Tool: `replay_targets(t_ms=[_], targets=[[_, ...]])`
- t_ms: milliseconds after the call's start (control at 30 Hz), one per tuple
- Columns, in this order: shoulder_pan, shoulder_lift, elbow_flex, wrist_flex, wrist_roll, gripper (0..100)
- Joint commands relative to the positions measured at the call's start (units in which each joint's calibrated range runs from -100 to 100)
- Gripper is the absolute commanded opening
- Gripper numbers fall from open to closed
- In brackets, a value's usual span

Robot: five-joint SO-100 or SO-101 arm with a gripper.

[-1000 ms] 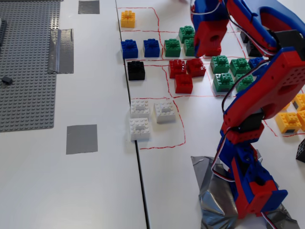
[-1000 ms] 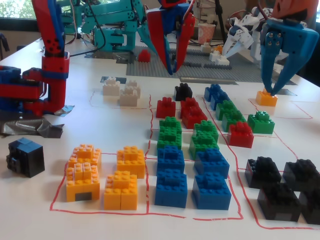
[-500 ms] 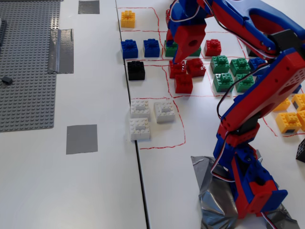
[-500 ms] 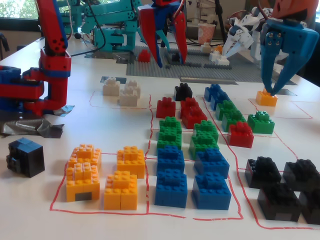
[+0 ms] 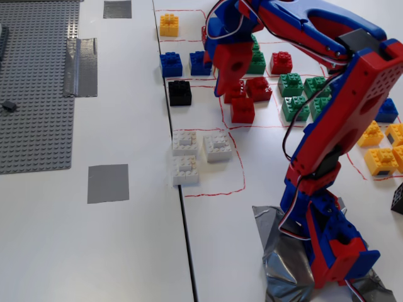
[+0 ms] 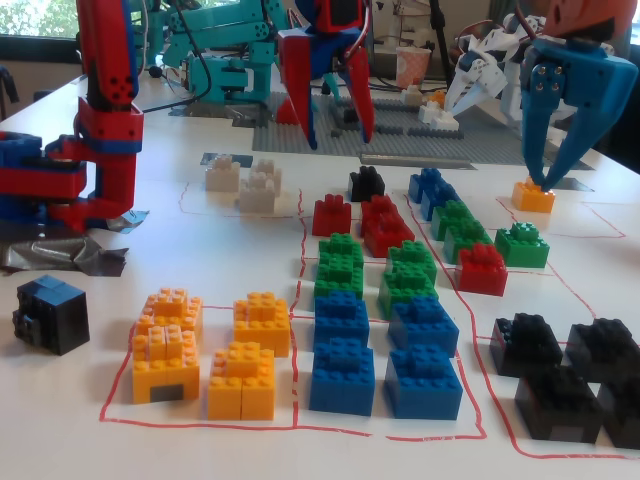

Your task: Grab the block and put it in the grey marker

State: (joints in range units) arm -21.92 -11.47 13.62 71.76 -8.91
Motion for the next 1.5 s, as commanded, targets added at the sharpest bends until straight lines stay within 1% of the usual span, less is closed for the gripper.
replay_targets(t_ms=[0, 267, 500, 833, 1067, 1267, 1467], targets=[[-1.83, -0.33, -5.90, -1.05, -0.59, 27], [-5.56, 7.18, -13.26, -1.05, -4.00, 29], [-5.86, 12.13, -18.80, -1.13, -6.25, 29], [-3.70, 17.41, -24.34, -1.22, -6.50, 29], [-1.44, 21.62, -29.79, -0.49, -5.47, 30], [-1.05, 23.68, -30.43, -0.32, -5.37, 33], [-1.44, 26.08, -31.61, -0.40, -5.67, 32]])
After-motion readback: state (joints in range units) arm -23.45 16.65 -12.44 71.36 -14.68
